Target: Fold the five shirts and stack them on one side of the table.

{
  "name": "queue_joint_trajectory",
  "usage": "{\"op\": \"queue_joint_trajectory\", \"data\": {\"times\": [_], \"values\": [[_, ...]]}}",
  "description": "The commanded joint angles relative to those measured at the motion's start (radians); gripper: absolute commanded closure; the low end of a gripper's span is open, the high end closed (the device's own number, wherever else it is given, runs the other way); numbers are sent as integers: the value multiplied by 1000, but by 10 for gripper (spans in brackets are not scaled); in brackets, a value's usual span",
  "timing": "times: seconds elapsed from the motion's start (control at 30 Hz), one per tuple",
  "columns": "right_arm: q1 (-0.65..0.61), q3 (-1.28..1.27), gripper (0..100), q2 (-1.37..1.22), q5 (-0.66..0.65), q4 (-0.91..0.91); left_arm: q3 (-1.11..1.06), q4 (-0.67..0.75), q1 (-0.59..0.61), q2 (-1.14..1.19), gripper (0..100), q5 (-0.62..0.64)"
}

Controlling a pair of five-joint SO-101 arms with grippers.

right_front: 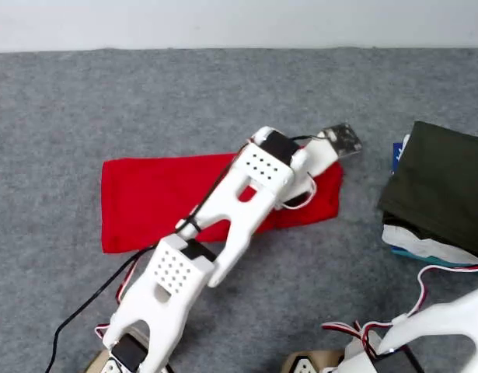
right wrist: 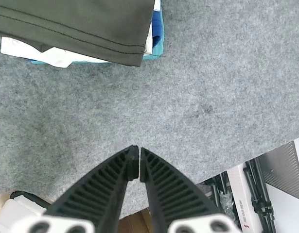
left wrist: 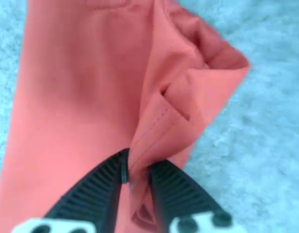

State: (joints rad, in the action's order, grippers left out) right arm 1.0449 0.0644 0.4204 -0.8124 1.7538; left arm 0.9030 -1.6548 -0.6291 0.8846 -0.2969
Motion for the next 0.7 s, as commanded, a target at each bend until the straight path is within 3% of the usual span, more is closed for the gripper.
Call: {"op": "queue_joint_trajectory", "data": {"times": [0.0,0.33,0.67], "values": [[1,5,983,33,-3,39,111,-98,-81,-69,986,5],[2,5,983,33,-3,41,21,-101,-244,-48,986,6],[7,5,983,33,-5,41,-67,-100,-204,-32,986,2]]}}
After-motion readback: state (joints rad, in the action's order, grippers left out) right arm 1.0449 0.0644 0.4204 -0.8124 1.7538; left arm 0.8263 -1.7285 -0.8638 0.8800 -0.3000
